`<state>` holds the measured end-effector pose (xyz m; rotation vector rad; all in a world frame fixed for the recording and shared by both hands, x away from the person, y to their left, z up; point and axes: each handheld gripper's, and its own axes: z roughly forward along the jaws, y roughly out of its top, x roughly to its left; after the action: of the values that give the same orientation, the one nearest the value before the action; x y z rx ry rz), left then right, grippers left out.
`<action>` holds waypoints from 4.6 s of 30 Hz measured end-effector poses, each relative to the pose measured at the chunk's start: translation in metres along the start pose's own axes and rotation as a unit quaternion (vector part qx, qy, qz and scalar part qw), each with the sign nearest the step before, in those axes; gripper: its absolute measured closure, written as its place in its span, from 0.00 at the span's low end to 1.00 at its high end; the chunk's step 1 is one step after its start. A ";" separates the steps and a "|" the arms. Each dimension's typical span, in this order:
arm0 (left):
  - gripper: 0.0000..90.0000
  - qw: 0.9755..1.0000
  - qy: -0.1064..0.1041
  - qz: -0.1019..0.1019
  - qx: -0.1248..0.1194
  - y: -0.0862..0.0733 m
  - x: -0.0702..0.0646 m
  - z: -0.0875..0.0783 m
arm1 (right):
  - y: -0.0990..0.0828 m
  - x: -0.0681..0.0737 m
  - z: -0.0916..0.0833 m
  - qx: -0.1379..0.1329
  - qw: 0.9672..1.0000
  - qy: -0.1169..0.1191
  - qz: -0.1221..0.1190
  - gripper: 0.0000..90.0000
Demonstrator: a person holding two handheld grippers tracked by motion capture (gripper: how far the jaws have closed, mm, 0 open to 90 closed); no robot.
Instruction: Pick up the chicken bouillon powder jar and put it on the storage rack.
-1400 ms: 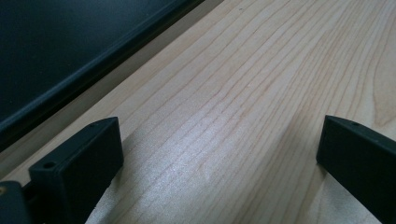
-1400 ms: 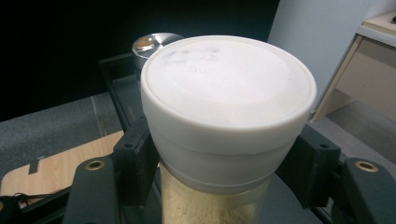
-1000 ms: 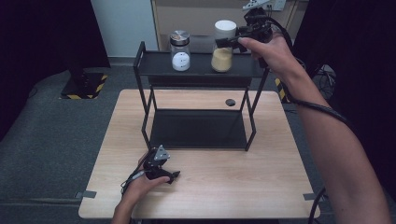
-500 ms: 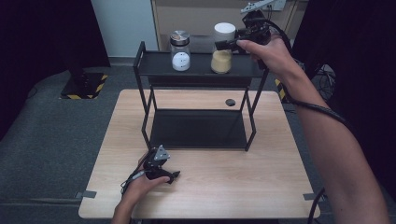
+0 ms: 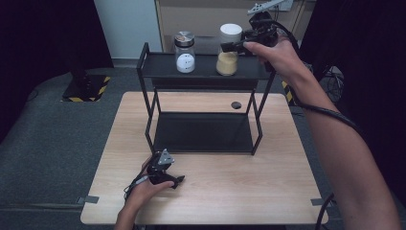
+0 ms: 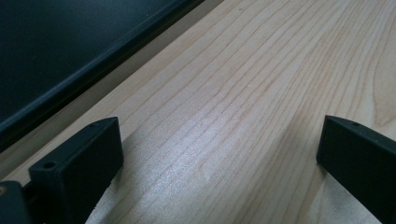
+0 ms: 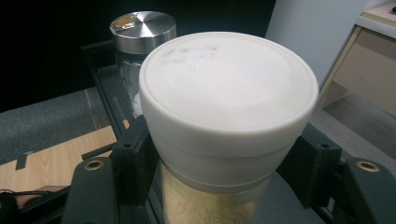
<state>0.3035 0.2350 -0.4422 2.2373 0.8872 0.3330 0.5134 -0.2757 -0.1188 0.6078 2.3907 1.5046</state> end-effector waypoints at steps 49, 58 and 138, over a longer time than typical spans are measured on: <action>0.00 1.000 0.002 -0.002 0.000 0.001 -0.002 0.001 | -0.023 0.091 -0.047 0.049 0.998 -0.015 -0.033 0.07; 0.00 1.000 0.002 -0.002 0.000 0.001 -0.001 0.001 | -0.029 0.106 -0.036 0.068 0.997 -0.003 -0.047 0.07; 0.00 1.000 0.004 -0.005 -0.001 0.002 -0.003 0.002 | -0.222 0.135 0.035 0.170 0.985 0.014 0.021 0.07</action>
<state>0.3033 0.2311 -0.4425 2.2311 0.9016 0.3395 0.3623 -0.2686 -0.3330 0.7154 2.6965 1.1308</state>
